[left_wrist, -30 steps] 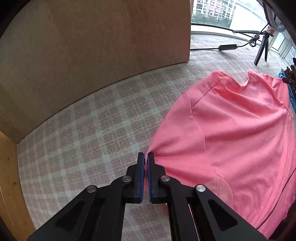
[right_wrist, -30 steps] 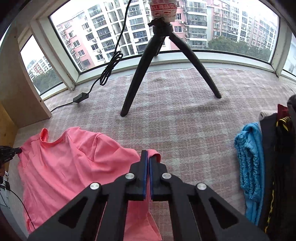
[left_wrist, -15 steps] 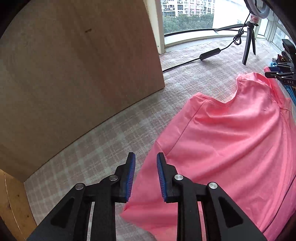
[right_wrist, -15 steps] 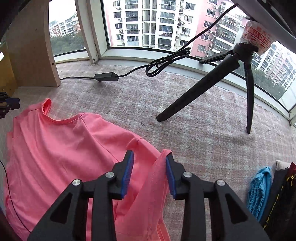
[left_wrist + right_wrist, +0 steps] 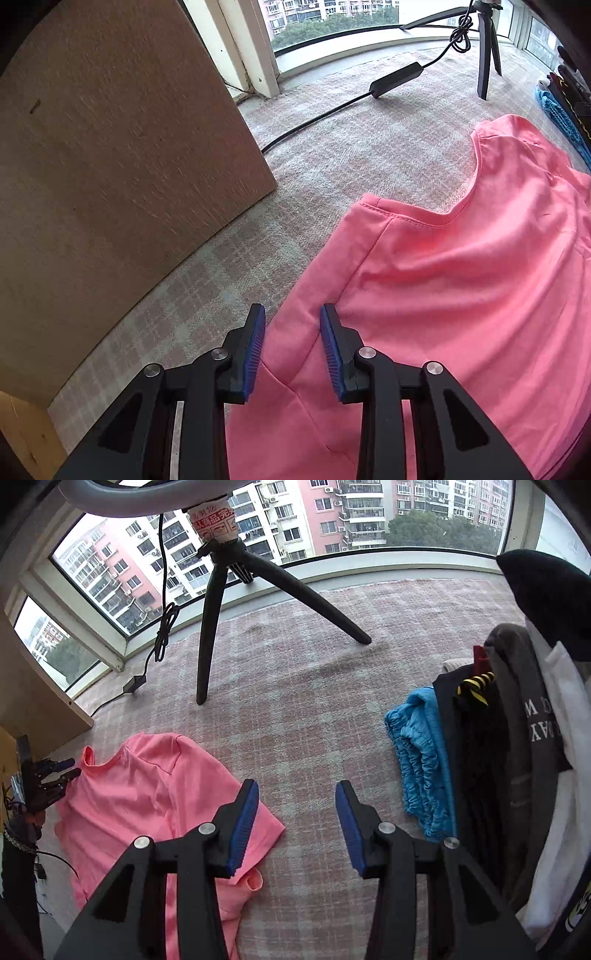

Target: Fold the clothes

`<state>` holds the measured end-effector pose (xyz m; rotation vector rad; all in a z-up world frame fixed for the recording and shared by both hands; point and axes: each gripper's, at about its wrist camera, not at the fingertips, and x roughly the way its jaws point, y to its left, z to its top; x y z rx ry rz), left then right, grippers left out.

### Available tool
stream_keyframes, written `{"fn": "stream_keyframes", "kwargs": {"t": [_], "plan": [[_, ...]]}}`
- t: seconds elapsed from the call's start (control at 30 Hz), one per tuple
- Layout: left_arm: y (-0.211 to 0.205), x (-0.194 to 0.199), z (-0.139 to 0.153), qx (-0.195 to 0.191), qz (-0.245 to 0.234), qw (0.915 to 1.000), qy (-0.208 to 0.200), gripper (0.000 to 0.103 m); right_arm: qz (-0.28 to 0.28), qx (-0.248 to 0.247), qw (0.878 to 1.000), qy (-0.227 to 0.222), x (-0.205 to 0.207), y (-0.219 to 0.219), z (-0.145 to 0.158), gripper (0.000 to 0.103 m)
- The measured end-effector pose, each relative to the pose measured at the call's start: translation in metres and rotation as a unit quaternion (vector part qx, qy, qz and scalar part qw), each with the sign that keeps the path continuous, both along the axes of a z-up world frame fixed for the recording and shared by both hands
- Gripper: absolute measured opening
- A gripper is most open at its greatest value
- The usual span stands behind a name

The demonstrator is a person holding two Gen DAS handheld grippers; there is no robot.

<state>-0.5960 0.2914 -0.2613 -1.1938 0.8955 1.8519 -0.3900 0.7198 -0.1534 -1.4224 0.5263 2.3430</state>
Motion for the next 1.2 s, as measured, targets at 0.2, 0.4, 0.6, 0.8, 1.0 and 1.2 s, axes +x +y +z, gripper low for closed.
{"fn": "stream_keyframes", "kwargs": {"t": [0.2, 0.4, 0.6, 0.8, 1.0, 1.2], "plan": [[0.000, 0.003, 0.016, 0.033, -0.011, 0.9993, -0.009, 0.031, 0.185, 0.075, 0.980, -0.023, -0.060, -0.074, -0.028, 0.044], [0.014, 0.002, 0.007, 0.035, -0.018, 0.9990, -0.020, 0.035, 0.233, 0.078, 0.968, -0.041, -0.133, -0.124, -0.082, 0.044], [0.025, 0.002, -0.007, 0.028, -0.014, 0.9993, -0.019, 0.020, 0.257, 0.056, 0.964, -0.032, -0.143, -0.130, -0.081, 0.045], [0.011, 0.006, 0.012, 0.049, 0.008, 0.9987, 0.006, 0.001, 0.258, 0.057, 0.964, 0.004, -0.130, -0.127, -0.055, 0.003], [0.003, -0.027, 0.013, 0.033, 0.051, 0.9980, 0.015, 0.006, 0.229, 0.085, 0.970, -0.024, -0.147, -0.115, -0.060, 0.003], [-0.078, -0.037, 0.056, 0.067, 0.079, 0.9945, 0.009, 0.032, 0.196, 0.093, 0.976, 0.003, -0.109, -0.102, -0.038, 0.042]]}}
